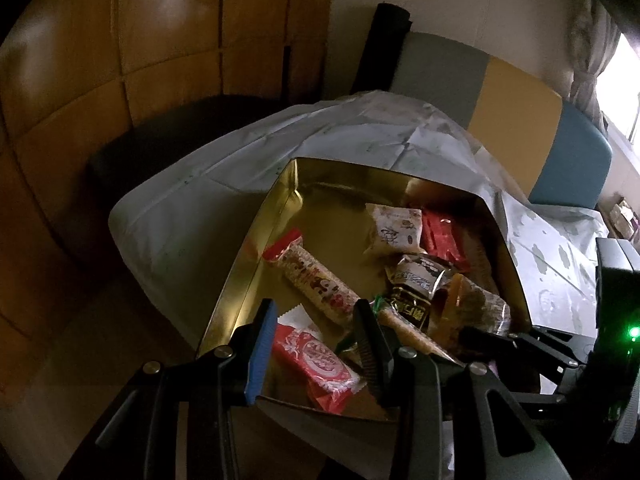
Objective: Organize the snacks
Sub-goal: 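Carry the cracker pack into the gold tray with the right tool and release, then withdraw the open right tool from the gold tray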
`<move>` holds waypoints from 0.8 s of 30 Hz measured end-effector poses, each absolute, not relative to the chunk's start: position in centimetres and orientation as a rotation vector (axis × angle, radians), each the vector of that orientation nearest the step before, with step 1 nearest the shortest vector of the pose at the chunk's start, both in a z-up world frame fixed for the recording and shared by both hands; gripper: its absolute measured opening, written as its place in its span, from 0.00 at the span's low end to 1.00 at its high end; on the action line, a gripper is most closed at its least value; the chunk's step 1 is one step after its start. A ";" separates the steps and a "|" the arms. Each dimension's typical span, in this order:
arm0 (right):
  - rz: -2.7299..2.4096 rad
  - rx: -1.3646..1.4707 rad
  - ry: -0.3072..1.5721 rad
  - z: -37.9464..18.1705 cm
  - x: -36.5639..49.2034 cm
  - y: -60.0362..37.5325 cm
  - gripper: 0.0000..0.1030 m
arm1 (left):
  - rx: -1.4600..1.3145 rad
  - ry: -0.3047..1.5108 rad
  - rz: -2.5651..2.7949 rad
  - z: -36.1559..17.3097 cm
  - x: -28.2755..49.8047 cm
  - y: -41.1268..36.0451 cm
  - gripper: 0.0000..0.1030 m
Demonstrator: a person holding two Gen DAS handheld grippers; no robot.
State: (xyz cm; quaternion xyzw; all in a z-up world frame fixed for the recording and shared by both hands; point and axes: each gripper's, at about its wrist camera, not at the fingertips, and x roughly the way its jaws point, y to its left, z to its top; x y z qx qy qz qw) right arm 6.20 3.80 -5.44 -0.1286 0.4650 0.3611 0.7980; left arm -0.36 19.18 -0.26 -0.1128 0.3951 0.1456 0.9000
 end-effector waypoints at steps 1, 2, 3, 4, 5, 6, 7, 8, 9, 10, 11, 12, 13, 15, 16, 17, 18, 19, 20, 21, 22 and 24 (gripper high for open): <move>0.775 -0.280 0.992 -5.3 6.0 3.8 0.41 | -0.232 0.814 0.300 -0.1 -0.4 19.1 0.39; 0.778 -0.279 0.987 -5.1 5.9 3.7 0.41 | -0.229 0.810 0.299 0.0 -0.5 18.9 0.39; 0.780 -0.274 0.981 -4.9 5.8 3.6 0.41 | -0.225 0.807 0.298 0.1 -0.5 18.8 0.39; 0.780 -0.266 0.975 -4.6 5.7 3.4 0.41 | -0.221 0.803 0.297 0.2 -0.6 18.6 0.39; 0.773 -0.254 0.965 -4.2 5.5 3.1 0.41 | -0.218 0.799 0.297 0.3 -0.7 18.4 0.39; 0.764 -0.243 0.955 -3.9 5.4 2.8 0.41 | -0.216 0.794 0.295 0.4 -0.7 18.3 0.39; 0.756 -0.235 0.950 -3.7 5.2 2.5 0.41 | -0.212 0.785 0.289 0.6 -0.9 18.0 0.39; 0.740 -0.228 0.941 -3.4 5.1 2.1 0.41 | -0.208 0.778 0.290 0.7 -1.0 17.8 0.39; 0.724 -0.227 0.932 -3.1 4.8 1.8 0.41 | -0.204 0.770 0.295 0.9 -1.1 17.6 0.39; 0.705 -0.225 0.919 -2.9 4.5 1.5 0.41 | -0.198 0.759 0.300 1.0 -1.3 17.3 0.39; 0.679 -0.224 0.904 -2.5 4.2 1.1 0.41 | -0.193 0.749 0.302 1.2 -1.4 17.0 0.39; 0.651 -0.224 0.892 -2.3 4.0 0.8 0.42 | -0.190 0.742 0.301 1.3 -1.5 16.8 0.39; 0.616 -0.218 0.877 -2.0 3.7 0.3 0.44 | -0.191 0.733 0.301 1.5 -1.6 16.5 0.39; 0.556 -0.175 0.854 -1.4 3.2 -1.0 0.51 | -0.191 0.719 0.295 1.8 -1.9 15.9 0.39; 0.532 -0.161 0.847 -1.3 3.1 -1.5 0.53 | -0.188 0.713 0.295 1.9 -2.1 15.6 0.39; 0.499 -0.151 0.838 -1.0 2.8 -2.0 0.53 | -0.188 0.705 0.293 2.1 -2.3 15.3 0.39; 0.472 -0.144 0.828 -0.8 2.6 -2.5 0.53 | -0.190 0.698 0.289 2.2 -2.4 15.0 0.39; 0.450 -0.132 0.821 -0.7 2.3 -3.0 0.58 | -0.194 0.690 0.284 2.3 -2.7 14.8 0.39; 0.428 -0.116 0.813 -0.5 2.0 -3.6 0.66 | -0.197 0.685 0.284 2.3 -2.9 14.4 0.39; 0.411 -0.107 0.804 -0.4 1.8 -4.1 0.69 | -0.188 0.683 0.292 2.4 -3.0 14.0 0.39; 0.394 -0.101 0.793 -0.3 1.4 -4.5 0.71 | -0.175 0.687 0.300 2.4 -3.1 13.6 0.39; 0.373 -0.095 0.789 -0.3 0.9 -5.3 0.72 | -0.167 0.702 0.295 2.3 -3.1 12.9 0.39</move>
